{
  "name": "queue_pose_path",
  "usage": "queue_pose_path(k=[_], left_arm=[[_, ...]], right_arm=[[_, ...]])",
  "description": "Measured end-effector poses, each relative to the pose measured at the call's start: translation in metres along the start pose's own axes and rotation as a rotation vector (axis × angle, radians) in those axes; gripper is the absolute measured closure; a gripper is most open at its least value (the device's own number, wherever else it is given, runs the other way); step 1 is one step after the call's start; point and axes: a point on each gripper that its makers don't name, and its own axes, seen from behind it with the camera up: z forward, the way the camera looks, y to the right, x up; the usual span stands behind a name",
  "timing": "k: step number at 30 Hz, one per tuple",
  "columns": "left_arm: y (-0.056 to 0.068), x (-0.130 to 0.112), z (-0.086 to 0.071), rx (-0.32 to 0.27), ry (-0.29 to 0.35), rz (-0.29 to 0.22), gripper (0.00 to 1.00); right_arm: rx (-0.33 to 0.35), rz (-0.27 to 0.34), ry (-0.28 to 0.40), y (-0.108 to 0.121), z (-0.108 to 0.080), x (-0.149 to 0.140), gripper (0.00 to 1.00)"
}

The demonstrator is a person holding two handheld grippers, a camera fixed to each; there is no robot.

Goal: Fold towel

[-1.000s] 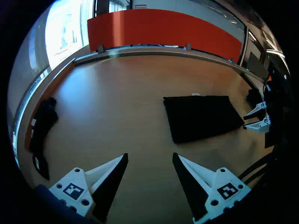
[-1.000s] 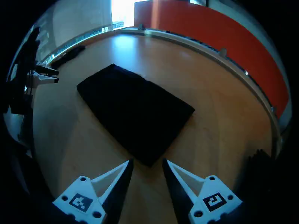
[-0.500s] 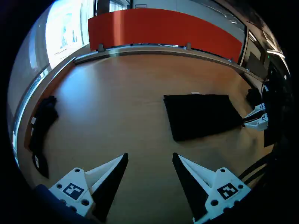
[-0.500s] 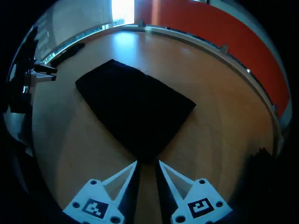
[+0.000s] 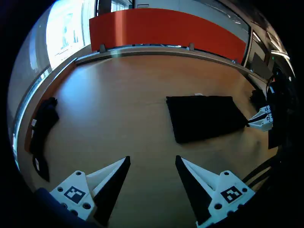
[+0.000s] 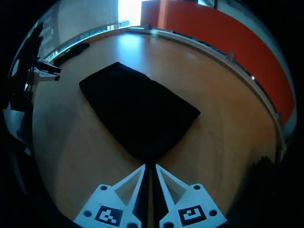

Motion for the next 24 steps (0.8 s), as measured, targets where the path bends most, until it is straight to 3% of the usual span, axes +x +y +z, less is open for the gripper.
queue_pose_path(k=[10,24], left_arm=[[0.000,0.006,-0.001,0.000,0.010,-0.007,0.12],[-0.001,0.014,-0.007,0.003,0.032,-0.035,0.13]], right_arm=[[-0.028,-0.033,0.064,0.002,-0.013,0.038,0.96],[-0.028,-0.131,0.224,-0.008,-0.036,0.140,0.96]])
